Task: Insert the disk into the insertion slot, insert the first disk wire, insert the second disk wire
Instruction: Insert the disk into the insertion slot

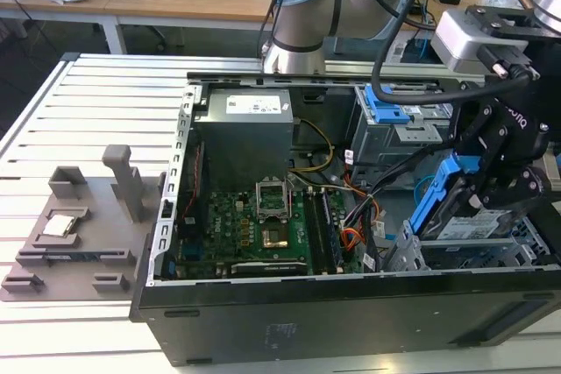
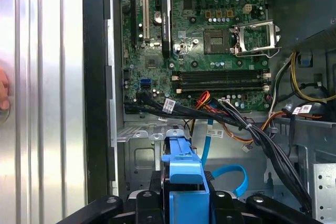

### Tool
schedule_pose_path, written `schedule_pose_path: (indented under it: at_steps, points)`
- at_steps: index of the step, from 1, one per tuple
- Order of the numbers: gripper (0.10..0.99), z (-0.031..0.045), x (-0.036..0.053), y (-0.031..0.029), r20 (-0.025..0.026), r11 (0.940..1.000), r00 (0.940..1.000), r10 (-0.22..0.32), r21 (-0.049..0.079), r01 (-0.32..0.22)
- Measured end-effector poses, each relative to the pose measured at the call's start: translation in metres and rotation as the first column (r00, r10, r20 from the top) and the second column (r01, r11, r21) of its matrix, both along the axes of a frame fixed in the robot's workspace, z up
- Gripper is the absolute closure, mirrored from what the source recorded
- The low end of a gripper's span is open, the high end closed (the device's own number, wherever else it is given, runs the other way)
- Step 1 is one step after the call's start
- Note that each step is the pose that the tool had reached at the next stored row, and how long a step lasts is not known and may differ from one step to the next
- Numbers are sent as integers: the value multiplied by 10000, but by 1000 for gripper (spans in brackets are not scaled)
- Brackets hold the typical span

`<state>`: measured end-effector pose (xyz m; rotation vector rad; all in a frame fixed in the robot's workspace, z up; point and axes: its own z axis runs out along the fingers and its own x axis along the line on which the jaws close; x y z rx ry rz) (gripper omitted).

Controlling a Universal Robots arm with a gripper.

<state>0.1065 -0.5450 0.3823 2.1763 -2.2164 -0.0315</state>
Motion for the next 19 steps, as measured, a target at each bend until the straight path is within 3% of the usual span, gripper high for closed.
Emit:
schedule_pose_path:
  at_steps: [1,2,6,9,10,19]
  points:
    - [710,0,0,0,0,10000,10000,1,-1,-1]
    - [647,1,0,0,-1,10000,10000,0,-6,0]
    - [659,1,0,0,-1,10000,10000,0,-5,0]
    - [851,1,0,0,-1,10000,10000,0,-9,0]
    - [969,1,0,0,-1,10000,10000,0,-10,0]
    - [980,1,0,0,-1,10000,10000,0,-19,0]
